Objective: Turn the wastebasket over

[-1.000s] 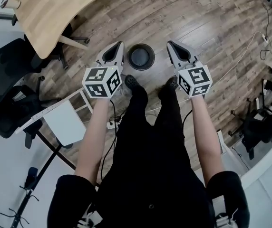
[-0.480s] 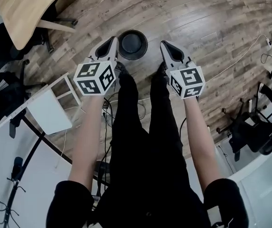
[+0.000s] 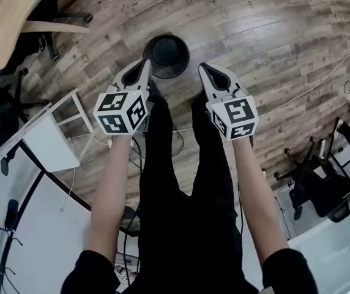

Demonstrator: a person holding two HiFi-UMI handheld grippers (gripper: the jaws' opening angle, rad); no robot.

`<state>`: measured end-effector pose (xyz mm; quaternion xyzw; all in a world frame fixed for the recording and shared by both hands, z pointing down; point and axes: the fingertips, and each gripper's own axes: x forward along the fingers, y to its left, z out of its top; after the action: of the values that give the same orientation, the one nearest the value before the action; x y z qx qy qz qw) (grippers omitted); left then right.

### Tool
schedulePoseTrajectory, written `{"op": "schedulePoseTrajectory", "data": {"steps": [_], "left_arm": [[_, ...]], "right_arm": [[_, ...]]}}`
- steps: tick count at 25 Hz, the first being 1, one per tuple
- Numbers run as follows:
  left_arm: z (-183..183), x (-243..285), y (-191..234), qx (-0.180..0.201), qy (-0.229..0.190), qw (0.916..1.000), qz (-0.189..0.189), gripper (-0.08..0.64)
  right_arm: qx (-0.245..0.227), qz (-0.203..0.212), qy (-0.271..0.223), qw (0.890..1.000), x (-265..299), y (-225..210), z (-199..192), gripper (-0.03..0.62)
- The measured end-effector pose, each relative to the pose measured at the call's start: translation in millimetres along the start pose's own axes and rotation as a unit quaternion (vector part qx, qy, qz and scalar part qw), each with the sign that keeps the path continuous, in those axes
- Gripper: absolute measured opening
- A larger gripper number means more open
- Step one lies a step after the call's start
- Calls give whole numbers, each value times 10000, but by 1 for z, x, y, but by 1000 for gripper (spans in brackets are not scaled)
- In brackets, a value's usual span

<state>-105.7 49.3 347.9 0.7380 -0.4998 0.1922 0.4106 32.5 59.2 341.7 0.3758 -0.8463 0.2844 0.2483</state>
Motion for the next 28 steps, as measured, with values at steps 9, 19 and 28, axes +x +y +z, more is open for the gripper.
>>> {"op": "schedulePoseTrajectory", "data": {"steps": [9, 19, 28], "left_arm": [[-70, 61, 51, -256, 457, 9985, 181, 18], [-129, 113, 78, -789, 1123, 9903, 199, 18], [-145, 167, 87, -1891, 1129, 9754, -113, 18]], "right_arm": [[34, 127, 207, 9997, 63, -19, -57, 34], [-12, 72, 520, 9986, 106, -48, -100, 34], [-204, 187, 892, 9956, 140, -68, -134, 34]]}}
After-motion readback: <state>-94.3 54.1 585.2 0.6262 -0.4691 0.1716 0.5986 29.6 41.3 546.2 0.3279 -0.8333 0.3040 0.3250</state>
